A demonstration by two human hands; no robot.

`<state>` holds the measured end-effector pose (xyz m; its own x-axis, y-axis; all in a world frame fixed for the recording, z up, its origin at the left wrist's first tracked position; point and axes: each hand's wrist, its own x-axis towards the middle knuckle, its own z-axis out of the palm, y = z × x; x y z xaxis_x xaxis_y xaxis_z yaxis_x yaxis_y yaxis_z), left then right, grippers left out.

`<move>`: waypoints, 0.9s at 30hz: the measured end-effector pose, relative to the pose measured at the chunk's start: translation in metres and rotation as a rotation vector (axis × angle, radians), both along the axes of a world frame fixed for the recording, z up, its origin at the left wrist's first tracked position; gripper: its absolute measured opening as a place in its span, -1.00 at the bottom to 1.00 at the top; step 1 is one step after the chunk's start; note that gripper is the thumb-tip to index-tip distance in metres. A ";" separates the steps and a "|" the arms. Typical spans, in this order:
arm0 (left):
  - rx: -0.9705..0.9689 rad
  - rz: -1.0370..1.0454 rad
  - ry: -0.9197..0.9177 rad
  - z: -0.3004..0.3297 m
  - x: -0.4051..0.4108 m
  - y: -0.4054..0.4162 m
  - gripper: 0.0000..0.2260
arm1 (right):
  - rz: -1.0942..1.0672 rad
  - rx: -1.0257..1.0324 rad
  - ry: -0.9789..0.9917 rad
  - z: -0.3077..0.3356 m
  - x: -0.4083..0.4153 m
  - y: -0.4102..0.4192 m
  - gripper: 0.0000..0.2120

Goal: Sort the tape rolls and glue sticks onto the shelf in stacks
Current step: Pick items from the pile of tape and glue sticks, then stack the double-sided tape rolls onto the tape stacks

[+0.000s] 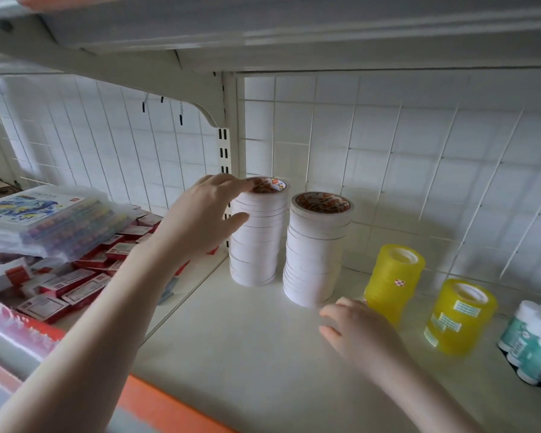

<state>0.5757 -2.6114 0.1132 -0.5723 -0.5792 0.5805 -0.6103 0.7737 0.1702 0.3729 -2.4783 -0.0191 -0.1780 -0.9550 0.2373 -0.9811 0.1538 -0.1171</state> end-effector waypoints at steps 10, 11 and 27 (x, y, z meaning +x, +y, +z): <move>0.068 -0.015 0.131 -0.076 0.014 0.067 -0.59 | -0.328 -0.176 0.091 0.008 0.007 0.089 -0.80; 0.086 -0.041 0.131 -0.083 0.010 0.076 -0.60 | -0.366 -0.203 0.109 0.005 0.007 0.101 -0.81; 0.163 -0.559 0.003 -0.106 -0.197 0.306 -0.57 | -0.917 -0.400 0.229 -0.013 -0.097 0.394 -0.76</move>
